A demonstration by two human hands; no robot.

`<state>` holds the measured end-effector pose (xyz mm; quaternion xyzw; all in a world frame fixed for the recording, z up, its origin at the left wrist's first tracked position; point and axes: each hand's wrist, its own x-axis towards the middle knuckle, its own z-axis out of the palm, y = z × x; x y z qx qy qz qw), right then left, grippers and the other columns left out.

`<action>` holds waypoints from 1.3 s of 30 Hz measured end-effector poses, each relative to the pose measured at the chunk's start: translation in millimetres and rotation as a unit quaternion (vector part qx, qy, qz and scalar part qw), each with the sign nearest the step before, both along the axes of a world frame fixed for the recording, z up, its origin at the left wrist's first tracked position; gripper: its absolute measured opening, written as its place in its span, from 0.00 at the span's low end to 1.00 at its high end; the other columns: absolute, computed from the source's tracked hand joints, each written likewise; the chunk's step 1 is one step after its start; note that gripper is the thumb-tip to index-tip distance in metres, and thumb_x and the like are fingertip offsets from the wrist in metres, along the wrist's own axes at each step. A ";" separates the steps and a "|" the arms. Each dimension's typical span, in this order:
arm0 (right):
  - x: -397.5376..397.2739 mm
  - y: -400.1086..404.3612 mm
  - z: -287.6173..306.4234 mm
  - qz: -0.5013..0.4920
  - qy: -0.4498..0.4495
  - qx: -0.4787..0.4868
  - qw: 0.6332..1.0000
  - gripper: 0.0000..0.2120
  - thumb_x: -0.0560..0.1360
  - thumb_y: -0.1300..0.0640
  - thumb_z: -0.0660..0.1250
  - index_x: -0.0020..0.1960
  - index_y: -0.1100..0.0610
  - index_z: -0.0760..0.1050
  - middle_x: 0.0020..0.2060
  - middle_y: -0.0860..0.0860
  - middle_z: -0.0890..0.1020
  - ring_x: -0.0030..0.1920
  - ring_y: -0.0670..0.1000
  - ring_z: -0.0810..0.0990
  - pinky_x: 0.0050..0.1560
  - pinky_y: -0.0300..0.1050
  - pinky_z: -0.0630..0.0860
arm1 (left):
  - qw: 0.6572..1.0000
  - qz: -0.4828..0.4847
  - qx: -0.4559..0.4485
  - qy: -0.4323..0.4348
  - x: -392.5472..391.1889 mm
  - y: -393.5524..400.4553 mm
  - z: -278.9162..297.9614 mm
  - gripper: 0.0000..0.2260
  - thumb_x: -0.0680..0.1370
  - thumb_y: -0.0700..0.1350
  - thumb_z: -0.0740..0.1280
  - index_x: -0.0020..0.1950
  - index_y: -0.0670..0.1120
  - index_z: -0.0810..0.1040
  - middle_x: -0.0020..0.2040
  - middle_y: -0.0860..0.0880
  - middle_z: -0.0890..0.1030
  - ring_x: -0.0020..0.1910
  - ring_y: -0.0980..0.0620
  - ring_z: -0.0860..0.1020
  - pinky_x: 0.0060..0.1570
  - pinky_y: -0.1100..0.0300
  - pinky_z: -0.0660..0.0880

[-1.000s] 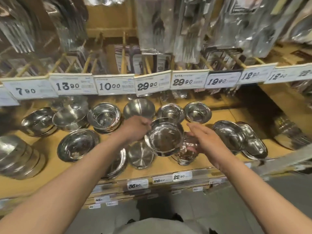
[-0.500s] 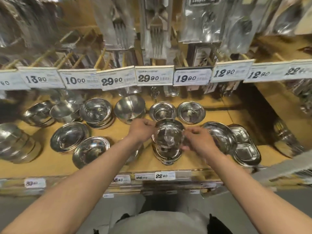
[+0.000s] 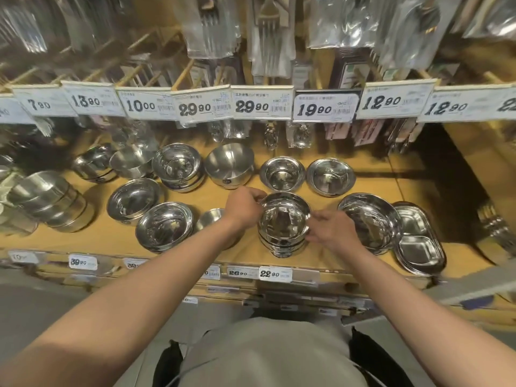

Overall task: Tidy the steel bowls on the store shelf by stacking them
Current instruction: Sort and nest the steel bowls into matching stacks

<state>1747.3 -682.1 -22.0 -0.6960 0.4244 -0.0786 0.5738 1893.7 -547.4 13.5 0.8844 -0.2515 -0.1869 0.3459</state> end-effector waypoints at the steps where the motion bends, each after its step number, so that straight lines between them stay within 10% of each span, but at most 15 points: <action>1: 1.4 0.0 0.4 0.003 0.006 0.001 1.000 0.21 0.79 0.60 0.70 0.70 0.64 0.74 0.67 0.56 0.78 0.39 0.47 0.85 0.43 0.39 0.84 | 1.000 0.002 0.005 0.005 -0.5 0.8 -0.8 0.15 0.73 0.32 0.70 0.54 0.46 0.87 0.50 0.48 0.87 0.51 0.50 0.82 0.51 0.58 0.77; 12: -0.3 -2.5 5.7 0.035 0.042 -0.042 0.998 0.14 0.80 0.57 0.67 0.65 0.59 0.80 0.61 0.54 0.81 0.41 0.47 0.84 0.42 0.38 0.82 | 0.995 0.069 0.023 0.064 0.1 3.9 -13.4 0.08 0.75 0.40 0.70 0.54 0.44 0.84 0.48 0.45 0.84 0.42 0.49 0.79 0.46 0.56 0.78; 16: 1.5 -2.9 6.1 0.046 0.069 -0.054 0.995 0.10 0.80 0.51 0.64 0.54 0.54 0.81 0.52 0.54 0.85 0.51 0.54 0.84 0.58 0.53 0.82 | 0.987 0.090 0.018 0.134 -3.2 6.3 -17.5 0.08 0.79 0.44 0.67 0.50 0.41 0.83 0.42 0.47 0.82 0.37 0.51 0.79 0.43 0.52 0.84; 21: 6.1 -6.1 -1.6 0.033 0.049 0.024 0.998 0.15 0.81 0.50 0.64 0.61 0.57 0.80 0.44 0.48 0.81 0.46 0.48 0.82 0.44 0.43 0.83 | 0.964 0.105 -0.034 0.244 -4.5 8.3 -19.7 0.13 0.81 0.47 0.65 0.56 0.38 0.82 0.52 0.41 0.85 0.48 0.47 0.83 0.46 0.51 0.84; 28: 12.2 -10.1 -10.3 0.019 0.040 0.081 0.996 0.21 0.81 0.49 0.64 0.61 0.66 0.78 0.58 0.65 0.81 0.44 0.51 0.86 0.43 0.44 0.85 | 0.943 0.119 -0.066 0.304 -5.3 9.9 -18.9 0.14 0.82 0.41 0.60 0.61 0.34 0.79 0.47 0.40 0.82 0.45 0.46 0.80 0.56 0.45 0.81; 39: 12.4 -5.5 -11.4 0.021 0.019 0.067 0.997 0.25 0.81 0.49 0.63 0.65 0.71 0.72 0.60 0.67 0.79 0.41 0.50 0.87 0.45 0.47 0.86 | 0.935 0.130 -0.070 0.324 -2.3 11.5 -24.3 0.09 0.82 0.43 0.63 0.50 0.41 0.80 0.41 0.43 0.83 0.40 0.48 0.81 0.43 0.57 0.81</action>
